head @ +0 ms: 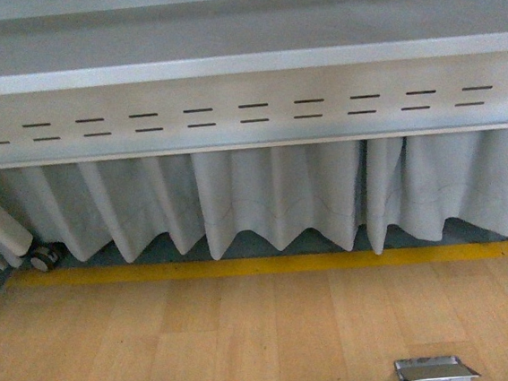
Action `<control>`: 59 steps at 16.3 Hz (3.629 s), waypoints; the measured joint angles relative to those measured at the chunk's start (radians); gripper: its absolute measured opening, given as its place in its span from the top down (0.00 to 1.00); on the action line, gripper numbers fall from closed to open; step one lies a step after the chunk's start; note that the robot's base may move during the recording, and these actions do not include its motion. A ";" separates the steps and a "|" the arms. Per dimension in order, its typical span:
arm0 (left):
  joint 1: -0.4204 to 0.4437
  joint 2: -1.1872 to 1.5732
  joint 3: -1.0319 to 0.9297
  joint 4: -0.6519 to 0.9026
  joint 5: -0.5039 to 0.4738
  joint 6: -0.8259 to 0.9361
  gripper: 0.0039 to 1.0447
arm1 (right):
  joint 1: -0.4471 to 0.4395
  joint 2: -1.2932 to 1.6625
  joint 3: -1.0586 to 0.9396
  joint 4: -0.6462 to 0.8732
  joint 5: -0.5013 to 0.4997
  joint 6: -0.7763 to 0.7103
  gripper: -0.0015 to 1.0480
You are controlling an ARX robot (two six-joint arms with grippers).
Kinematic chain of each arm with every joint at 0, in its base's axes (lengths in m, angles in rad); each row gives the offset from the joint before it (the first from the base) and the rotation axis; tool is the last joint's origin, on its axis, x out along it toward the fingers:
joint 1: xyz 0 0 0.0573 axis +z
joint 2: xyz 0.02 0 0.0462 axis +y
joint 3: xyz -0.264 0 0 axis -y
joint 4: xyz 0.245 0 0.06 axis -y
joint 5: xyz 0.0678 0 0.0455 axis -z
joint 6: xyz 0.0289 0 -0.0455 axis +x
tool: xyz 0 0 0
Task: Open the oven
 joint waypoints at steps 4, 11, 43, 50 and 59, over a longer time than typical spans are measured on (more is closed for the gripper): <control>0.000 0.000 0.000 0.000 0.000 0.000 0.06 | 0.000 0.000 0.000 0.000 0.000 0.000 0.06; 0.000 0.000 0.000 -0.004 0.000 0.000 0.06 | 0.000 0.000 0.000 -0.003 0.000 0.000 0.06; 0.000 0.000 0.000 0.000 0.001 0.004 0.06 | 0.000 0.000 0.000 -0.001 0.000 0.000 0.06; 0.000 0.000 0.000 0.000 0.000 0.004 0.06 | 0.000 0.000 0.000 -0.001 0.000 0.000 0.06; 0.000 0.000 0.000 0.001 0.000 0.004 0.06 | 0.000 0.000 0.000 0.002 0.000 0.000 0.06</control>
